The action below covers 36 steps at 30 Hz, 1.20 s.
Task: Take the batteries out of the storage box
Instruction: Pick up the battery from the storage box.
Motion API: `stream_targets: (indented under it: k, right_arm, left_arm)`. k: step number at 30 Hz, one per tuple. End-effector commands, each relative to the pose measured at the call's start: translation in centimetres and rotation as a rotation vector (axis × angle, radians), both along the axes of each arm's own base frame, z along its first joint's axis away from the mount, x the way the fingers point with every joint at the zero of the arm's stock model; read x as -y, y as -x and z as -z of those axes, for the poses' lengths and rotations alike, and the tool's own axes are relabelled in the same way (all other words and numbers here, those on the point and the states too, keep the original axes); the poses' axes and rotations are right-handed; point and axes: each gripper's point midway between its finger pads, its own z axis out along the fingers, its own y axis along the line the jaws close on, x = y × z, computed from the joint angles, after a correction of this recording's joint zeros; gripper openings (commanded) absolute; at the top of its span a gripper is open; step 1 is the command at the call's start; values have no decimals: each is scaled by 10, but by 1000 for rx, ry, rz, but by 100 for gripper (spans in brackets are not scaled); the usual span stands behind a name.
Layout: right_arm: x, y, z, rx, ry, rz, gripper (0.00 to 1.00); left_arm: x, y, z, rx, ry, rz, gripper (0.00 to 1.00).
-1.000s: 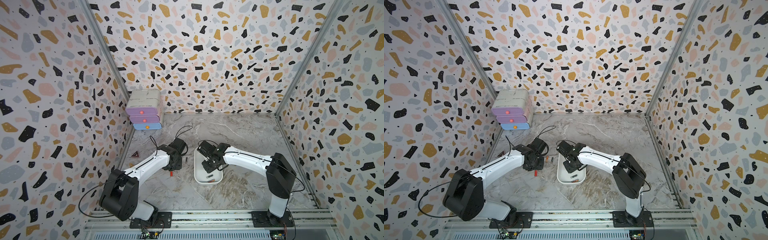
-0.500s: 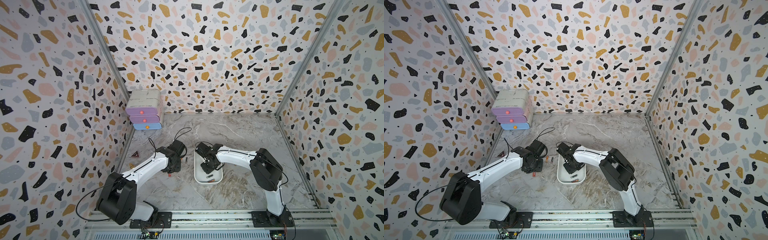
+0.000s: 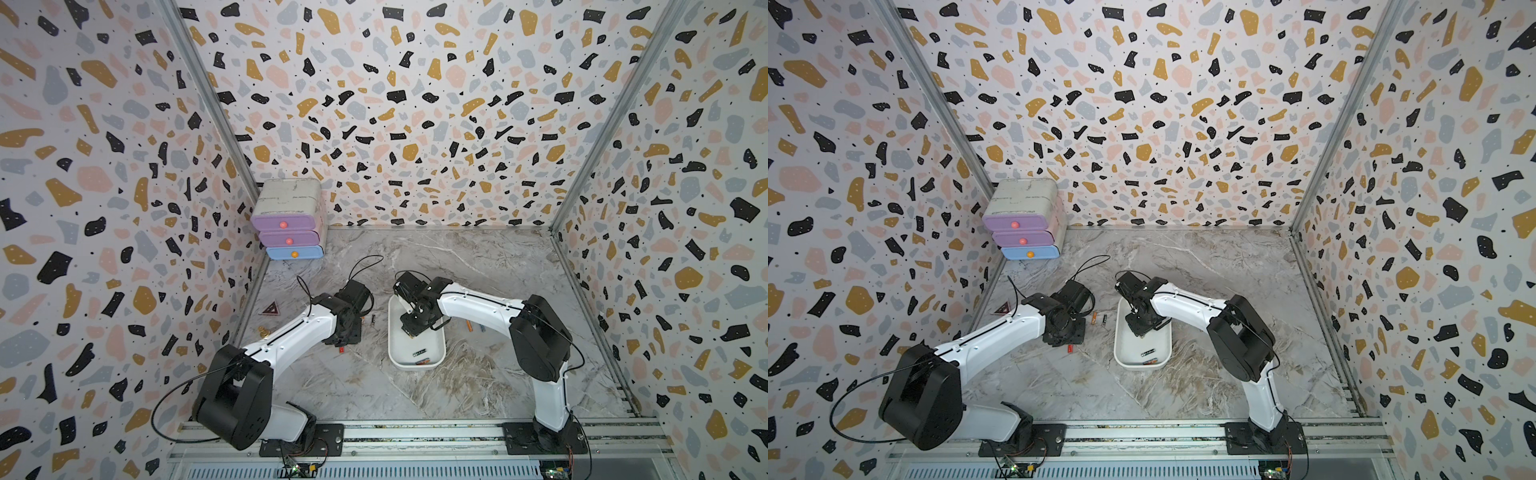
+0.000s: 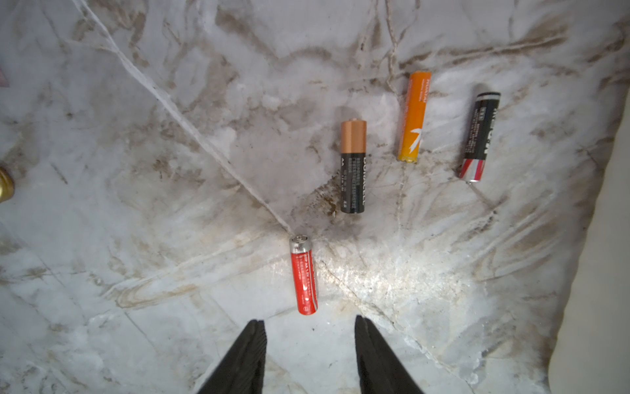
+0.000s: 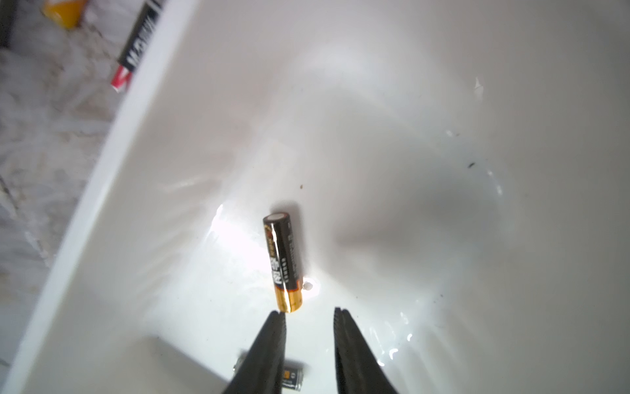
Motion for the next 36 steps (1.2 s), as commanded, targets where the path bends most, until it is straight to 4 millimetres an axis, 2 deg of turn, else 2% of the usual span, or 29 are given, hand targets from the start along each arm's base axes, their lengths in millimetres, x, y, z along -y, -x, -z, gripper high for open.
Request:
stream_targets:
  k: [1,6,13,21,26,30,36]
  right_arm:
    - [-2,-4,-16,5,-15,-15,29]
    - [-12,0,-4,-49,-25,-33,27]
    - [-24,16,6,-111,-59,-70,36]
    - [-23,14,30,-101,19,-66,34]
    - [-18,10,38,-73,67,-62,27]
    - [-15,8,40,-67,80,-52,13]
    - [-16,5,20,-34,54,-36,7]
  left_arm:
    - [-3,3,1,-10,-1,-17,47]
    - [-3,4,3,-14,-2,-19,47]
    - [1,4,9,-26,15,-19,47]
    - [3,3,5,-20,32,-17,47]
    - [7,3,-12,27,73,-2,51]
    - [10,2,-28,79,112,2,53]
    - [9,2,-35,109,123,0,53]
